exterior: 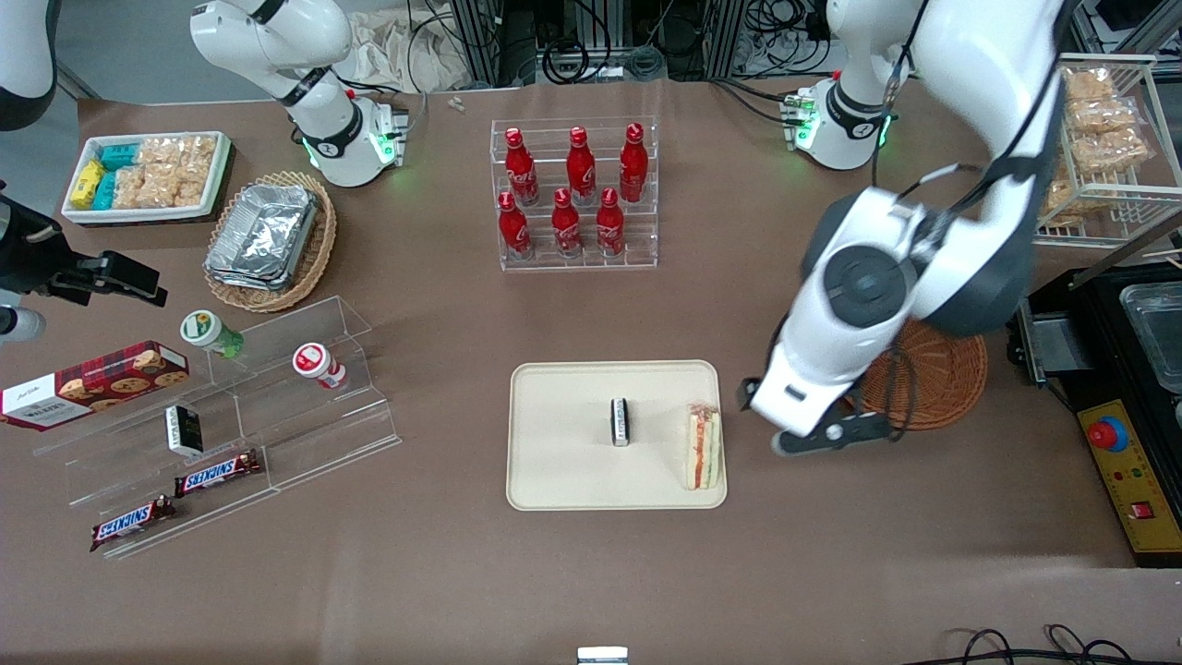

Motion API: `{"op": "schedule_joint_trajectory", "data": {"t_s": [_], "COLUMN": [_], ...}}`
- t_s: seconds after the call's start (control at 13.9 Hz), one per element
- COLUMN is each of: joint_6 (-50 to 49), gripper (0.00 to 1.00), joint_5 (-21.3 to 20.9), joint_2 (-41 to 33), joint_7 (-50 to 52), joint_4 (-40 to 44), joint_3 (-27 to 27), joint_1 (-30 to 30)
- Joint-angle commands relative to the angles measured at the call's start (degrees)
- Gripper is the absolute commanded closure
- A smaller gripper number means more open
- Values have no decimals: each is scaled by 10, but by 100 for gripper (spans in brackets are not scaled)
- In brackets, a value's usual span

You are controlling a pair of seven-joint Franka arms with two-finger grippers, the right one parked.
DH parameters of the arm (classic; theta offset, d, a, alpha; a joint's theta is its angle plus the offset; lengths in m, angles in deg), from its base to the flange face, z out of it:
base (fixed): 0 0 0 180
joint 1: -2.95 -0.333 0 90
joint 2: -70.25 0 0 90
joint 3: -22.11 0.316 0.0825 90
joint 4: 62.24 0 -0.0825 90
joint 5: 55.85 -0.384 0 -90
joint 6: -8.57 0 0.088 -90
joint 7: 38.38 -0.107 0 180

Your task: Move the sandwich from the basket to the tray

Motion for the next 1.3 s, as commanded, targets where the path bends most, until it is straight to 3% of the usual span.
{"op": "schedule_joint_trajectory", "data": {"t_s": [0.0,0.22,0.72,1.22], "joint_6": [12,-19,-95,-105], "gripper": [0,0,0,0], "joint_5": [40,79,80,62], "joint_2": [-160,-205,-208,-157], "joint_7": [-78,-173,-346,-354], "joint_4": [-157,-169,-119,-47], "joint_3": [3,5,6,2], "joint_1": [-56,-118,-232,-225]}}
